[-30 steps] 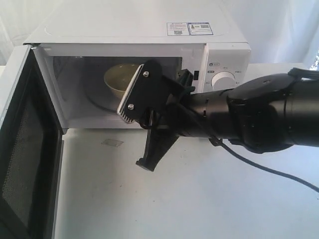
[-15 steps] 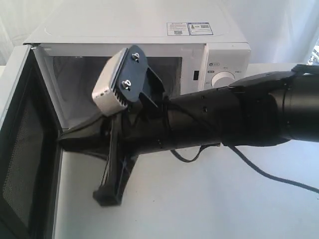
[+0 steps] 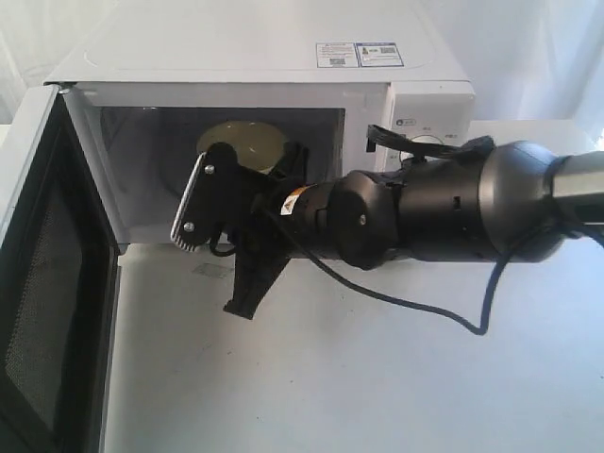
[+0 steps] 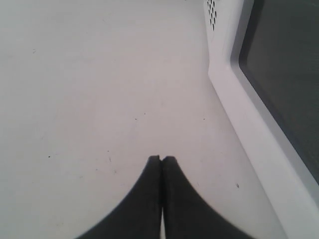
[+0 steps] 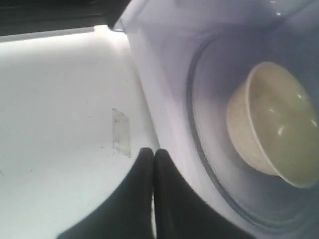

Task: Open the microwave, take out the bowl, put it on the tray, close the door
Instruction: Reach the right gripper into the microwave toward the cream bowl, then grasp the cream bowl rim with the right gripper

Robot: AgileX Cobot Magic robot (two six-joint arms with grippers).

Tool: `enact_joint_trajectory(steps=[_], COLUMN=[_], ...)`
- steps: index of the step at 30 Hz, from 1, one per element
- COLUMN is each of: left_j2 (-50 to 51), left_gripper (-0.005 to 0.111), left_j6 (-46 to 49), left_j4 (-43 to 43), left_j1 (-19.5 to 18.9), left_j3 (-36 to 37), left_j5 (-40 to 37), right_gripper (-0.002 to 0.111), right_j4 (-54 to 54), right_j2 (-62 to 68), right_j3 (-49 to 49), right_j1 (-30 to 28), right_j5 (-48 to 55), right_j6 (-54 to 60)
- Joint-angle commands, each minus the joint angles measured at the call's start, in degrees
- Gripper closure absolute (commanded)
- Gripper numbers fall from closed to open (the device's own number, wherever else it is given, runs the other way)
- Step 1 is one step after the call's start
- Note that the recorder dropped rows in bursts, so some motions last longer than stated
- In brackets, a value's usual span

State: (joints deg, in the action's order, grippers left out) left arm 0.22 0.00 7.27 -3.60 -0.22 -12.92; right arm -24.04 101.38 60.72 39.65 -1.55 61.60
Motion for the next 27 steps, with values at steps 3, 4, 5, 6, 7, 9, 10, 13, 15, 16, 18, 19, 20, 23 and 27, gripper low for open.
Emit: enact_joint_trajectory(steps=[3,4,5,6,7,9,10,13,15,16,18,19,20,23,27], left_j2=[-0.2,-0.2,-0.2,-0.2,-0.2,-0.2,-0.2,-0.2,-0.2,-0.2,-0.2,-0.2,-0.2,-0.2,-0.2], left_gripper=[0.107,0.107,0.107,0.107,0.107,0.107,0.107,0.107,0.107,0.107,0.107,0.107,0.107,0.107,0.107], left_j6=[0.0,0.0,0.0,0.0,0.0,0.0,0.0,0.0,0.0,0.0,0.0,0.0,0.0,0.0,0.0], left_j4=[0.4,0.4,0.4,0.4,0.4,0.4,0.4,0.4,0.4,0.4,0.4,0.4,0.4,0.4,0.4], left_j1=[0.3,0.3,0.3,0.3,0.3,0.3,0.3,0.3,0.3,0.3,0.3,0.3,0.3,0.3,0.3], left_j3=[0.2,0.2,0.2,0.2,0.2,0.2,0.2,0.2,0.2,0.2,0.2,0.2,0.2,0.2,0.2], left_j5=[0.0,0.0,0.0,0.0,0.0,0.0,0.0,0.0,0.0,0.0,0.0,0.0,0.0,0.0,0.0], right_gripper=[0.108,0.108,0.108,0.108,0.108,0.108,0.108,0.108,0.108,0.108,0.108,0.108,0.108,0.108,0.108], right_j4=[1.3,2.5,4.7,7.0,9.5,16.4,21.3,37.7,53.0,60.7,72.5,75.3,77.3,79.4,79.4], right_j2=[1.1,1.1,1.1,1.1,1.1,1.5,2.0,4.2,5.7,6.1,6.2,6.2,6.0,6.0,6.2], right_j3=[7.5,8.3,8.9,9.5,10.2,11.7,12.7,14.9,15.3,15.3,15.3,15.3,15.3,15.3,15.3], right_j1=[-0.2,-0.2,-0.2,-0.2,-0.2,-0.2,0.0,1.0,2.1,2.8,4.3,5.1,5.9,7.9,8.3], right_j5=[10.0,10.8,11.5,12.3,13.5,17.8,21.6,34.1,37.1,37.0,36.5,36.0,35.6,32.9,24.9], right_j6=[2.0,2.0,2.0,1.5,0.0,-4.0,-5.8,-14.5,-26.0,-35.3,-50.5,-53.4,-53.6,-53.5,-54.4])
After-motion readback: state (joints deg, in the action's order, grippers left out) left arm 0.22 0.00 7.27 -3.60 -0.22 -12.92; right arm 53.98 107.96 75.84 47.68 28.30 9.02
